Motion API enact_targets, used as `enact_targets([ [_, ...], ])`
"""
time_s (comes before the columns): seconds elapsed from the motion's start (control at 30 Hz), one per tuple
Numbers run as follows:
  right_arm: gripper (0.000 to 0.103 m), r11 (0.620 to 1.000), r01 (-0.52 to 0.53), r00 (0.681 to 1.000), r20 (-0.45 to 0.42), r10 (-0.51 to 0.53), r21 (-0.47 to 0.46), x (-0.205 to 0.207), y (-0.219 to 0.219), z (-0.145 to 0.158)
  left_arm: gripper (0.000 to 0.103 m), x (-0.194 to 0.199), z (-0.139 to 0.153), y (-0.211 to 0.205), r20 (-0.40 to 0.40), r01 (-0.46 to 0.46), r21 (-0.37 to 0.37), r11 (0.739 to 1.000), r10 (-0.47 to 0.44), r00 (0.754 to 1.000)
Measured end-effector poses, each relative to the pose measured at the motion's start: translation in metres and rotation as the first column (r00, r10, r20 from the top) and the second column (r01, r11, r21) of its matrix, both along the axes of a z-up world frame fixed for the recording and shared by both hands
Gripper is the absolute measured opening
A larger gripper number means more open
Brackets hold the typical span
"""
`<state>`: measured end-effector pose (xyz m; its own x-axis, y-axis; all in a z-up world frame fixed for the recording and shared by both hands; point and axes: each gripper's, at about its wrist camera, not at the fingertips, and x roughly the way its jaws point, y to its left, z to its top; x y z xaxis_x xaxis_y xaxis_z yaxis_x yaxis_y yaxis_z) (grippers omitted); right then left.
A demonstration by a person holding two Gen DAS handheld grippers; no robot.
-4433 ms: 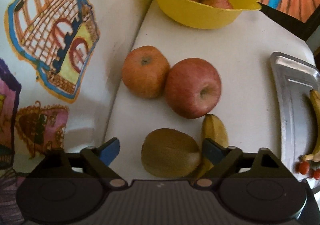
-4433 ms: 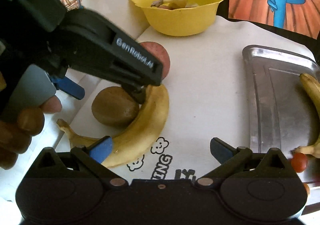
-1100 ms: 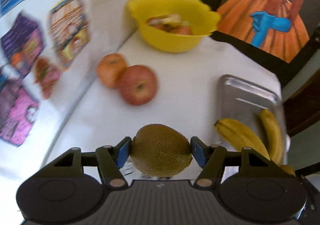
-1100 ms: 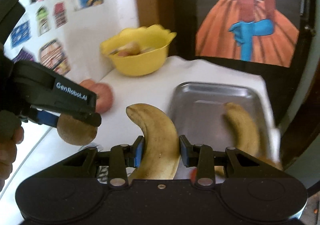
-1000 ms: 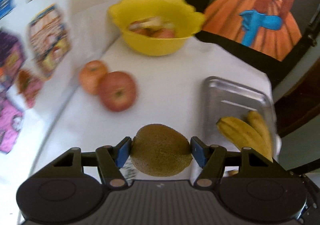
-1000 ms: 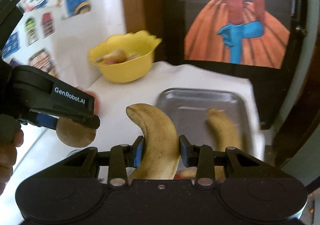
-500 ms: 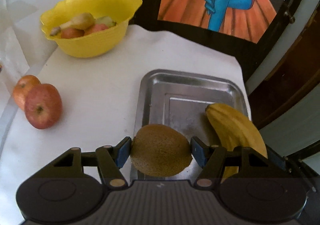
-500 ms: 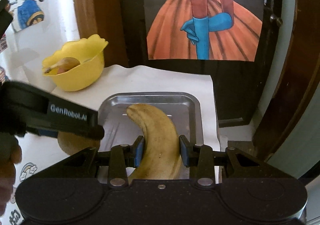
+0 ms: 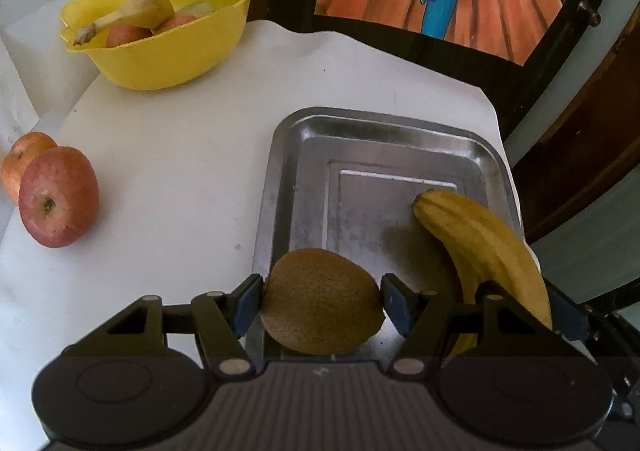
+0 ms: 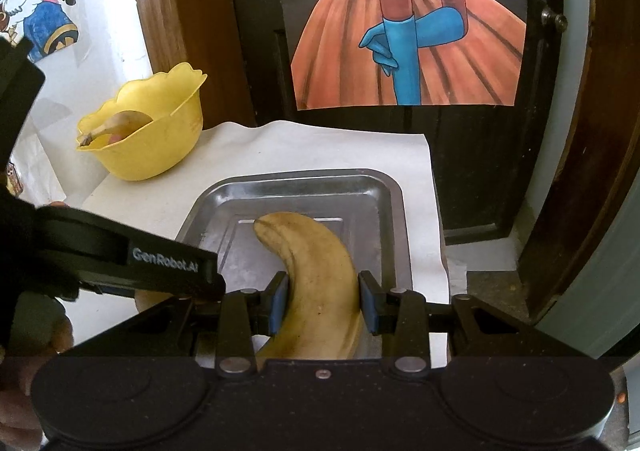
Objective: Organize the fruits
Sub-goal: 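Carry the kiwi and banana onto the metal tray and open both tools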
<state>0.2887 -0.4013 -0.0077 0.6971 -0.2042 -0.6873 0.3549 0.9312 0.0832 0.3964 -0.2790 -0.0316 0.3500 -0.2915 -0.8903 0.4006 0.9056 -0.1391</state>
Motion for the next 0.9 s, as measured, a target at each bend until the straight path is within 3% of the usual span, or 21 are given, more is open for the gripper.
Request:
enact_targets([
  [0.17,0.041,1.000,-0.012,1.000,-0.007,0.012,0.001,0.001,0.001,0.000,0.069,0.002,0.000,0.000,-0.004,-0.003,0.002,1.000,0.003,1.000],
  [0.47,0.055,1.000,-0.010,1.000,-0.029,0.010,-0.005,-0.004,0.010,-0.003,0.072,0.004,0.008,0.008,0.013,-0.004,-0.029,1.000,0.004,1.000],
  [0.9,0.091,0.999,0.021,0.999,-0.034,-0.023,-0.048,-0.015,0.028,0.007,0.095,-0.003,0.035,0.040,0.049,-0.018,-0.097,0.995,0.023,0.999],
])
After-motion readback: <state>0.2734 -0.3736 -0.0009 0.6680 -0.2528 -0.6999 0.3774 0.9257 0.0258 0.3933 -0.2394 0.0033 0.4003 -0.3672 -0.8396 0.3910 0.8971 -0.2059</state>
